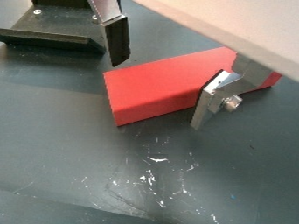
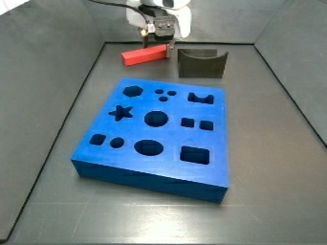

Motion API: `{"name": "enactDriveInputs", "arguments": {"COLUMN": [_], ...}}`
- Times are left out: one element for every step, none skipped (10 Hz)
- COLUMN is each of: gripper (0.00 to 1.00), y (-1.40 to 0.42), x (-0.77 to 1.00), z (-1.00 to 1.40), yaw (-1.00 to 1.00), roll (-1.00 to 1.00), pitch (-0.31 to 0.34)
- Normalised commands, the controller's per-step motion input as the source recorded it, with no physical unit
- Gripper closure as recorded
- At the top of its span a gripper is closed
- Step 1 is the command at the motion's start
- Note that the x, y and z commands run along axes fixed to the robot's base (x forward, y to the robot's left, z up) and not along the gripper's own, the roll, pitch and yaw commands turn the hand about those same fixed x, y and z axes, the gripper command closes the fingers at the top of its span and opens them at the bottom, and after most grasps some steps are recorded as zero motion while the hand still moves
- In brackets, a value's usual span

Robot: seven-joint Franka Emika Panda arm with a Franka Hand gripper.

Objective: Pick up the rectangle object. Move up. Place the rectangle object on the fixture. Regrasp the rectangle object. Move to above the board. Insert the rectangle object.
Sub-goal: Pick up the rectangle object.

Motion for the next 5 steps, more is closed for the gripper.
{"name": "enactDriveInputs", "arguments": {"gripper": [0.00, 1.00, 1.00, 1.00, 1.00], "y": [0.00, 0.00, 0.00, 0.00, 0.00], "x": [0.00, 0.00, 0.00, 0.00, 0.00], "z": [-0.80, 0.00, 0.00, 0.00, 0.00], "yaw": [-0.09, 0.00, 0.00, 0.00, 0.00], "roll": [-0.13, 0.00, 0.00, 0.00, 0.00], "pitch": [-0.274, 0.000, 0.000, 0.000, 0.000]}}
